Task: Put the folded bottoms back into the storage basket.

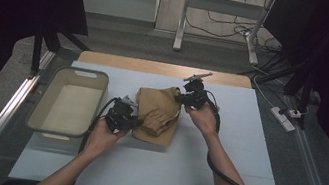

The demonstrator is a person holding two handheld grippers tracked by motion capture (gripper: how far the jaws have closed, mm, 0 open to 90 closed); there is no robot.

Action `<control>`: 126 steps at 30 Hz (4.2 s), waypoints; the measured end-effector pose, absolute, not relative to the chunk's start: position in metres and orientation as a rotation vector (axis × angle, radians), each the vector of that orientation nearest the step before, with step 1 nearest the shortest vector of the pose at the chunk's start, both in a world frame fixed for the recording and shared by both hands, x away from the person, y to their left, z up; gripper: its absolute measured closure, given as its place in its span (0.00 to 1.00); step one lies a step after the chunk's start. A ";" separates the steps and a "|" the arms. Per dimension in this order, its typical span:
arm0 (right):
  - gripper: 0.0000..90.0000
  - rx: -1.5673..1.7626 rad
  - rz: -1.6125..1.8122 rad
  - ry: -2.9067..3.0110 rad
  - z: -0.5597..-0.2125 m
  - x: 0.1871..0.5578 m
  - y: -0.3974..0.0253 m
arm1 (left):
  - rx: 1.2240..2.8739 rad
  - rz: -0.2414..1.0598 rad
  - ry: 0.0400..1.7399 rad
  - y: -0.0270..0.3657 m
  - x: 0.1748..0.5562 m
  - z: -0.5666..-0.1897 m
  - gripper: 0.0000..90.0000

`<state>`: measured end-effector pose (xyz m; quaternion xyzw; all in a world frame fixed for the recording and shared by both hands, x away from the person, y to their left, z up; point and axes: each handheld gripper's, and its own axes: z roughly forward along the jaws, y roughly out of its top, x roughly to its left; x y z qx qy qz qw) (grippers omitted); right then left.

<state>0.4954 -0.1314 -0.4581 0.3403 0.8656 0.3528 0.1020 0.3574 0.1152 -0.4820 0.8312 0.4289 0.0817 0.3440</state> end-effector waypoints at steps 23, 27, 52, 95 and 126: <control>0.92 0.849 1.141 2.550 -0.420 0.472 -0.123 | 2.122 0.208 1.066 0.143 0.335 -0.443 0.87; 0.92 0.827 1.155 2.554 -0.416 0.468 -0.119 | 2.113 0.198 1.057 0.151 0.331 -0.439 0.87; 0.92 0.738 1.254 2.571 -0.402 0.457 -0.088 | 2.086 0.192 1.074 0.194 0.315 -0.423 0.87; 0.92 0.635 1.360 2.617 -0.388 0.454 0.012 | 1.993 0.297 1.194 0.292 0.284 -0.407 0.86; 0.92 0.585 1.369 2.667 -0.415 0.451 0.087 | 1.977 0.383 1.350 0.352 0.267 -0.422 0.86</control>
